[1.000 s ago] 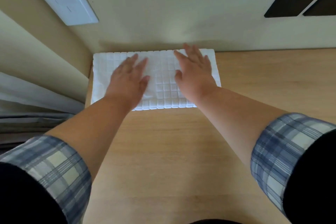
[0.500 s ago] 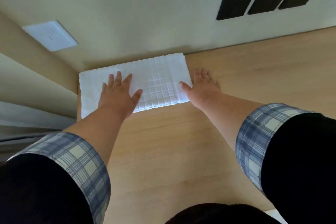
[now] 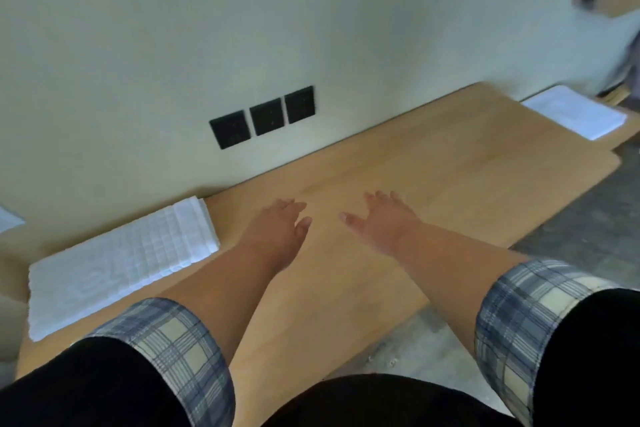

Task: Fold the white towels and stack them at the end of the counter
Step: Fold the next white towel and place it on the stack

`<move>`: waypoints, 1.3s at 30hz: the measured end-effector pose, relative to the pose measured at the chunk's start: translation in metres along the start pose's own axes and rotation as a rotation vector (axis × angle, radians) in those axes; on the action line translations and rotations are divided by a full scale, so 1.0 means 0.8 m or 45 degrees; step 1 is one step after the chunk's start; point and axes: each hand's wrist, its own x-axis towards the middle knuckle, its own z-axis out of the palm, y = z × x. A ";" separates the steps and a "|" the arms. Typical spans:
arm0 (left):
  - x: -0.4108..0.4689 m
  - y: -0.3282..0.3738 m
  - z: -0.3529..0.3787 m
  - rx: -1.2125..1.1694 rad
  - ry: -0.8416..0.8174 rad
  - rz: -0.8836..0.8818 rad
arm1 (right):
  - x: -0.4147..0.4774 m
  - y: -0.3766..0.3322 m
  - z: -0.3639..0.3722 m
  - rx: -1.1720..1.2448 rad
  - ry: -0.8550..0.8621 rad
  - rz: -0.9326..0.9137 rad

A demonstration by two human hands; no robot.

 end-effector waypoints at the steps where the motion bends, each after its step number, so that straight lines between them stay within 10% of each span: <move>1: 0.002 0.037 -0.005 0.026 0.018 0.025 | -0.019 0.030 -0.021 -0.026 0.030 -0.004; 17: 0.027 0.546 0.060 0.212 -0.039 0.490 | -0.249 0.531 -0.179 0.073 0.394 0.359; 39: 0.478 0.916 0.144 0.351 -0.213 0.811 | -0.017 0.947 -0.329 0.169 0.390 0.846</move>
